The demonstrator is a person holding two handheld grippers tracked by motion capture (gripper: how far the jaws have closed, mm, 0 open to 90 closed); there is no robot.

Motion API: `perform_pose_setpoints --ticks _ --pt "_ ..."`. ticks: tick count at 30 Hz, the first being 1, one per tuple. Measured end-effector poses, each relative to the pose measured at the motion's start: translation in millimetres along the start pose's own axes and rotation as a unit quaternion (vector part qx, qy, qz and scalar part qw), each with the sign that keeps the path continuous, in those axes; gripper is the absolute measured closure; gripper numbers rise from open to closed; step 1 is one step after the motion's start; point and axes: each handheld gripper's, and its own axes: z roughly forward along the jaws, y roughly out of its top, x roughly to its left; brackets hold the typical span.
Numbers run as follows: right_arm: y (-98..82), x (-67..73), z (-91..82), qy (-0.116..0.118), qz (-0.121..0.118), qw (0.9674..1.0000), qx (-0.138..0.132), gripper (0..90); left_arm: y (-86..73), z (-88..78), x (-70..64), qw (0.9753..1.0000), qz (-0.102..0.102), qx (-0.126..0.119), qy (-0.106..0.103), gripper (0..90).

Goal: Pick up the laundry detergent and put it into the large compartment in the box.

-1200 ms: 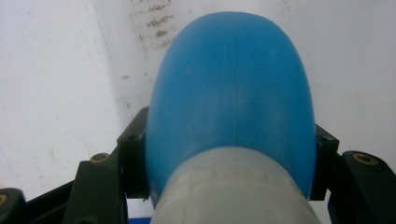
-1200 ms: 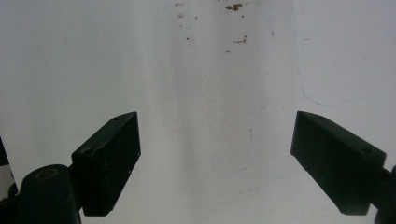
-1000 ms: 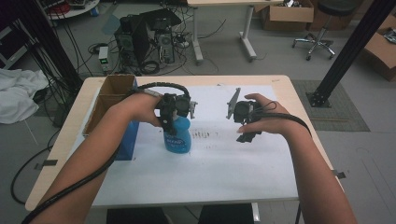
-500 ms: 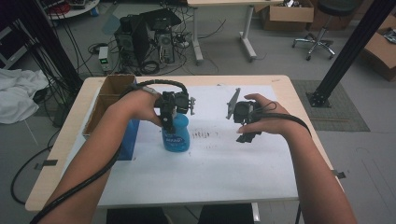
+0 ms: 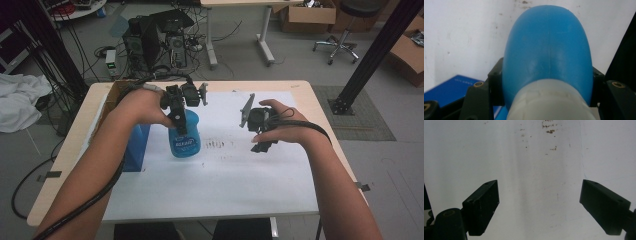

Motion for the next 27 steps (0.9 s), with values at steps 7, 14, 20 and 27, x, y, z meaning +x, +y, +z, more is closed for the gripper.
perform_pose_setpoints --ticks 7,14,20,27 --pt "4.8 -1.6 1.3 0.003 -0.009 1.0000 -0.002 16.1 -1.2 -30.4 -5.0 0.9937 -0.112 0.004 0.012 38.4" --pt "6.6 -4.0 3.1 0.005 -0.011 0.9999 -0.003 16.1 -5.5 -48.4 -0.8 0.9859 -0.167 -0.005 0.008 38.4" --pt "6.0 -4.9 2.0 0.004 -0.012 0.9999 -0.007 16.0 -11.7 -60.3 6.7 0.9724 -0.233 -0.008 -0.005 38.4" --pt "7.2 -3.3 0.3 0.001 -0.016 0.9998 -0.008 16.1 -21.6 -74.8 16.4 0.9563 -0.292 0.002 0.000 38.3"
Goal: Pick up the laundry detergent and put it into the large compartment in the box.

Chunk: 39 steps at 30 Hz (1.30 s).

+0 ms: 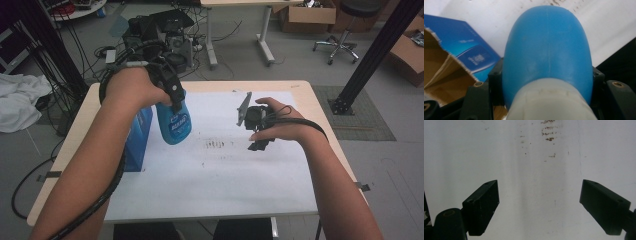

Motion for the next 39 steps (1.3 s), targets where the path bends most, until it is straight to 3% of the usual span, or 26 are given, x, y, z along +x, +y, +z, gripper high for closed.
perform_pose_setpoints --ticks 6,9,10,12,17,19,23,27,30,32,33,35,36,37,39 --pt "1.6 0.4 2.1 0.002 -0.003 1.0000 0.002 16.1 -6.7 -18.1 12.0 0.9997 -0.025 -0.004 -0.003 38.3" --pt "3.8 -0.1 3.5 0.002 -0.006 1.0000 0.001 16.1 -13.6 -33.5 23.0 0.9986 -0.052 -0.004 -0.003 38.3" --pt "4.4 -0.2 3.9 0.003 -0.007 1.0000 0.000 16.1 -13.6 -33.5 23.0 0.9986 -0.052 -0.004 -0.003 38.3" --pt "5.4 -0.3 4.7 0.003 -0.008 1.0000 0.000 16.1 -19.0 -44.0 31.0 0.9971 -0.076 -0.006 0.000 38.3" --pt "7.1 0.5 5.2 0.002 -0.011 0.9999 -0.001 16.0 -28.3 -56.2 44.2 0.9936 -0.112 -0.008 0.000 38.3" --pt "7.2 0.8 5.0 0.002 -0.013 0.9999 -0.001 16.1 -30.2 -58.1 47.2 0.9931 -0.117 -0.007 0.000 38.3" --pt "6.9 1.0 4.5 0.001 -0.013 0.9999 -0.001 16.1 -39.8 -64.8 61.8 0.9883 -0.152 -0.001 -0.002 38.3" --pt "7.5 2.0 4.5 0.000 -0.015 0.9999 -0.001 16.1 -45.5 -68.1 69.9 0.9854 -0.170 0.003 0.002 38.3" --pt "9.5 3.9 5.0 0.001 -0.020 0.9998 0.000 16.1 -52.7 -72.9 79.0 0.9809 -0.194 0.006 0.004 38.3" --pt "10.7 4.1 5.1 0.001 -0.023 0.9997 0.001 16.1 -54.7 -74.1 81.4 0.9802 -0.198 0.006 0.004 38.3" --pt "11.3 4.2 4.9 0.000 -0.022 0.9998 0.000 16.1 -58.6 -76.4 85.7 0.9780 -0.209 0.004 0.003 38.3" --pt "11.7 4.0 4.8 0.000 -0.022 0.9998 0.000 16.1 -60.6 -77.6 88.0 0.9771 -0.213 0.002 0.003 38.3" --pt "12.6 3.8 4.6 0.000 -0.022 0.9998 0.000 16.1 -64.0 -79.3 91.6 0.9745 -0.224 -0.002 0.001 38.3" --pt "13.1 3.6 4.6 0.000 -0.023 0.9997 -0.001 16.1 -64.0 -79.3 91.6 0.9745 -0.224 -0.002 0.001 38.3" --pt "13.9 3.3 4.1 0.000 -0.023 0.9997 -0.001 16.1 -68.3 -81.5 96.7 0.9721 -0.234 -0.001 0.003 38.3"
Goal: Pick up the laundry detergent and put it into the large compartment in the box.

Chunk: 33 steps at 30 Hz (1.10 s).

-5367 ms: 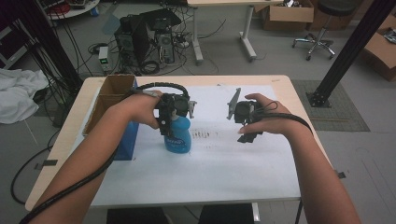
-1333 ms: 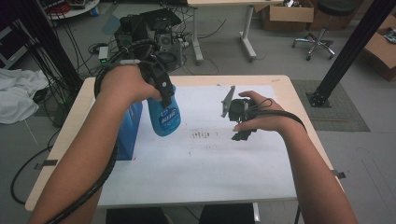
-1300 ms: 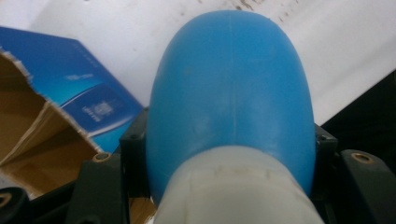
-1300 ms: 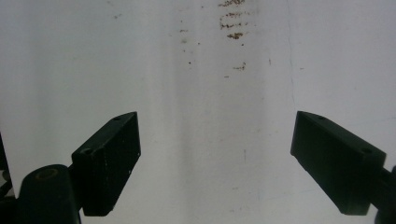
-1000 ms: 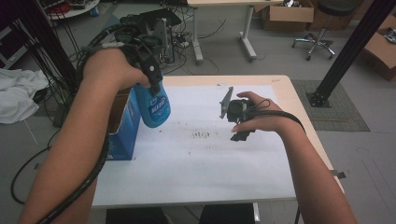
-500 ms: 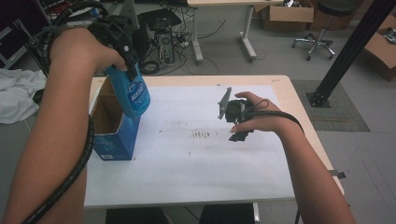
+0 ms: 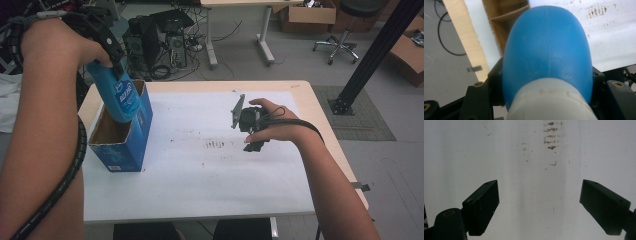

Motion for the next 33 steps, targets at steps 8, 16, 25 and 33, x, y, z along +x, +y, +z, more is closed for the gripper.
perform_pose_setpoints --ticks 8,16,25,33 --pt "0.9 -0.7 -0.3 -0.001 0.000 1.0000 0.000 16.1 -3.5 1.1 16.1 0.9997 -0.022 0.005 0.003 38.3" --pt "1.7 -0.8 0.4 0.000 -0.001 1.0000 -0.001 16.1 -5.9 9.7 28.0 0.9993 -0.036 0.009 0.004 38.3" --pt "2.2 -0.8 0.9 0.000 -0.001 1.0000 0.000 16.1 -5.6 27.9 39.6 0.9988 -0.046 0.017 0.003 38.3" --pt "3.6 -0.6 2.1 0.000 -0.003 1.0000 0.004 16.1 -2.4 54.3 42.9 0.9987 -0.043 0.028 0.003 38.3"
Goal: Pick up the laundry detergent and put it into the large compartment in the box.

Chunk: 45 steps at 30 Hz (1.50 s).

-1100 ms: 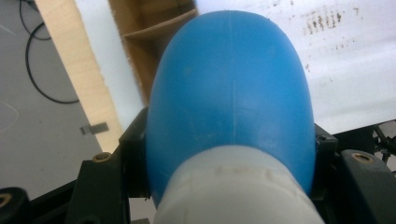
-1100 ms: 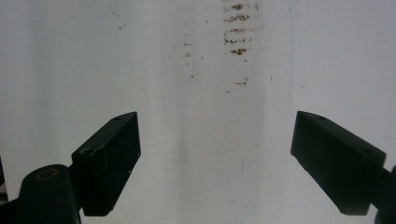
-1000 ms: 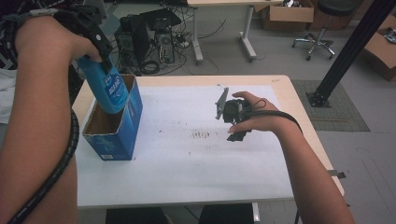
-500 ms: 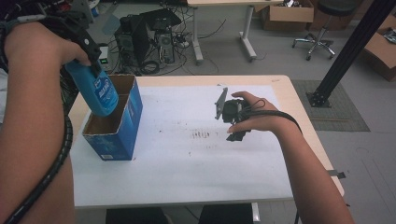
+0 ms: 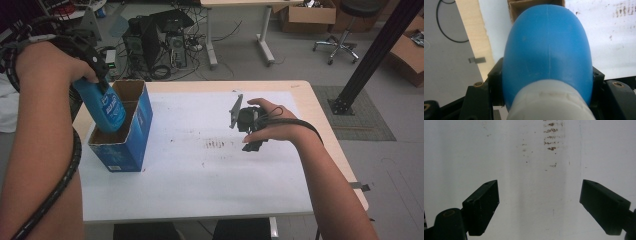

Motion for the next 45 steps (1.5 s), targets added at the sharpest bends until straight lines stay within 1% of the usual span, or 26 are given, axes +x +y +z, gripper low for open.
perform_pose_setpoints --ticks 2,4,5,7,9,11,13,16,20,25,28,32,35,36,38,41,45 --pt "0.0 -0.3 0.3 -0.001 -0.001 1.0000 0.001 16.1 0.3 2.8 0.6 1.0000 0.002 0.001 0.000 38.3" --pt "0.0 -0.3 0.6 0.000 0.000 1.0000 0.001 16.1 1.0 12.7 1.2 1.0000 0.001 0.002 -0.005 38.3" --pt "0.1 -0.4 0.7 0.000 0.000 1.0000 0.000 16.1 1.0 12.7 1.2 1.0000 0.001 0.002 -0.005 38.3" --pt "0.2 -0.4 0.7 0.000 0.000 1.0000 0.000 16.1 1.4 20.2 1.4 1.0000 0.002 0.004 -0.007 38.3" --pt "0.6 -0.3 0.4 -0.001 -0.001 1.0000 0.000 16.1 1.8 26.3 1.6 0.9999 0.007 0.005 -0.005 38.3" --pt "1.2 0.1 0.7 -0.002 -0.002 1.0000 0.000 16.1 1.9 32.6 0.7 1.0000 0.005 0.004 -0.001 38.3" --pt "1.5 0.4 1.8 -0.004 -0.004 1.0000 0.004 16.1 2.2 37.7 1.0 0.9999 0.010 0.006 0.002 38.3" --pt "2.5 1.2 3.4 -0.004 -0.005 1.0000 0.007 16.1 1.8 45.9 0.8 1.0000 0.005 0.006 -0.001 38.3" --pt "3.7 1.1 2.7 -0.003 -0.006 1.0000 0.004 16.1 1.8 56.6 0.5 0.9999 0.010 0.007 -0.004 38.2" --pt "3.9 1.2 3.3 -0.002 -0.006 1.0000 0.005 16.1 2.3 71.4 0.0 0.9999 0.010 0.009 0.001 38.3" --pt "4.3 1.2 3.4 -0.002 -0.008 0.9999 0.005 16.1 2.8 81.2 -0.2 0.9999 0.009 0.014 0.000 38.2" --pt "4.9 1.0 4.2 -0.002 -0.007 1.0000 0.004 16.1 3.7 93.6 -1.6 0.9998 0.013 0.015 0.004 38.3" --pt "5.6 0.9 4.8 -0.001 -0.008 1.0000 0.004 16.0 4.5 100.8 -2.8 0.9997 0.012 0.019 0.004 38.2" --pt "5.8 0.8 5.0 -0.001 -0.008 1.0000 0.005 16.1 4.9 102.6 -2.4 0.9997 0.016 0.020 0.004 38.3" --pt "6.0 0.9 5.3 -0.001 -0.008 1.0000 0.005 16.1 5.0 106.7 -3.1 0.9997 0.012 0.020 0.002 38.3" --pt "6.0 0.5 5.3 -0.001 -0.008 0.9999 0.006 16.1 5.4 113.2 -3.6 0.9996 0.021 0.021 0.004 38.3" --pt "6.2 0.6 5.8 -0.001 -0.008 1.0000 0.005 16.0 5.9 122.5 -4.6 0.9994 0.024 0.022 0.004 38.3"
